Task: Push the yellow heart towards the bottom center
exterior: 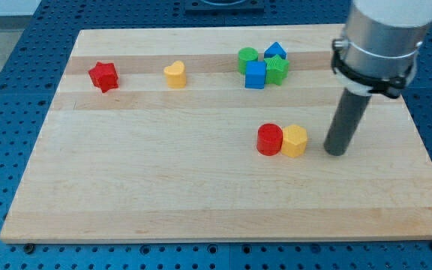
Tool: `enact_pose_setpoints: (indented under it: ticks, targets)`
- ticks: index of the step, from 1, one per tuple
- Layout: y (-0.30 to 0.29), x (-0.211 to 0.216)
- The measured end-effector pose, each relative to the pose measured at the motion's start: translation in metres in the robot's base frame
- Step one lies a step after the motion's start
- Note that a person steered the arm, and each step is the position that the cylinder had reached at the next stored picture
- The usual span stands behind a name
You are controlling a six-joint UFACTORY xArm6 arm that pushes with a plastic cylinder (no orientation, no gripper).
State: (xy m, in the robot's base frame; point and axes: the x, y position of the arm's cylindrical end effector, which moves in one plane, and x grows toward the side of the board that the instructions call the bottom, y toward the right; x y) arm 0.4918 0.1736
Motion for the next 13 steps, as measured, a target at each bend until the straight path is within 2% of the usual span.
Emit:
enact_pose_setpoints:
  ticks: [1, 3, 4, 5, 6, 8, 10, 11, 12, 13]
  targets:
    - [0.014, -0.011]
    - [-0.013, -0.042]
    - [-0.054, -0.056]
    - [-0.129, -0.056]
    - [-0.177, -0.075]
    - [-0.181, -0.137]
    - [-0.222, -0.191]
    - [-0.285, -0.187]
    - [-0.312, -0.143]
    - [-0.314, -0.111]
